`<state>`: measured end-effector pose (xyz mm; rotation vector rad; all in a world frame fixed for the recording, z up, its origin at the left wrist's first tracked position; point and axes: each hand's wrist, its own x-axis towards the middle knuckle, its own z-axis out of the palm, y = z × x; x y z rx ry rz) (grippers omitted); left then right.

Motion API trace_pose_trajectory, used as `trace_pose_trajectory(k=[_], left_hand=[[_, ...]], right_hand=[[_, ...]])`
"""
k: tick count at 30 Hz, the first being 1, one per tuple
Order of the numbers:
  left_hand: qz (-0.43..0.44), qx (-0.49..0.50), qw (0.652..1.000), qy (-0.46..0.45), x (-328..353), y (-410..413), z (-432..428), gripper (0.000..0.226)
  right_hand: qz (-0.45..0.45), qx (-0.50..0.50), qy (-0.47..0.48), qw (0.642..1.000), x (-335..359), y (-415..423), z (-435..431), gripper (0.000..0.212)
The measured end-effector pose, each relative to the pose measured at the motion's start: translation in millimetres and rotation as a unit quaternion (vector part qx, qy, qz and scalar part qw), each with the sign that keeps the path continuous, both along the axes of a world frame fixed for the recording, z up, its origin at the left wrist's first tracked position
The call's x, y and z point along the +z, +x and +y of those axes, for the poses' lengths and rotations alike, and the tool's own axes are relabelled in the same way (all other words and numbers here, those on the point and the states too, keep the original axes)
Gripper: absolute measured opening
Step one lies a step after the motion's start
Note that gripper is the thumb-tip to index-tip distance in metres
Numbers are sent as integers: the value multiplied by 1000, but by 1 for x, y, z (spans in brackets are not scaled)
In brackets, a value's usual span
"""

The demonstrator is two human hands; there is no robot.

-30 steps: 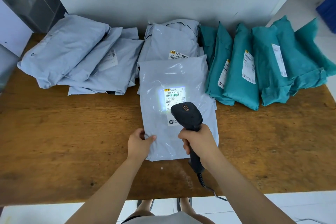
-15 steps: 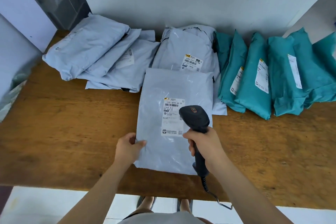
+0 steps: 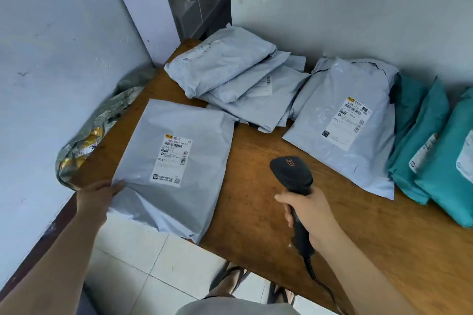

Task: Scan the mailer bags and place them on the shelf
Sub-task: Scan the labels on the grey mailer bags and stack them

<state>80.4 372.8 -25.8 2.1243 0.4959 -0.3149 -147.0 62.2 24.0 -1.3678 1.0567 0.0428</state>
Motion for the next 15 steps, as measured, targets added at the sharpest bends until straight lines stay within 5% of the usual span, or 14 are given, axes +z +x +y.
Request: trace_pose_trajectory(k=[2,10,15], left_hand=[[-17,10,997,75,1,18,6,26],[-55,-33,948,312,-2,51,-36,45],[-145,-220,943,204,-13,21,-132,48]], right_hand=[[1,7,-9,1000,0,3,5,39],[17,-39,-24,999,0,-9,2,37],[18,-87,-38,995,4,-25,-8,39]])
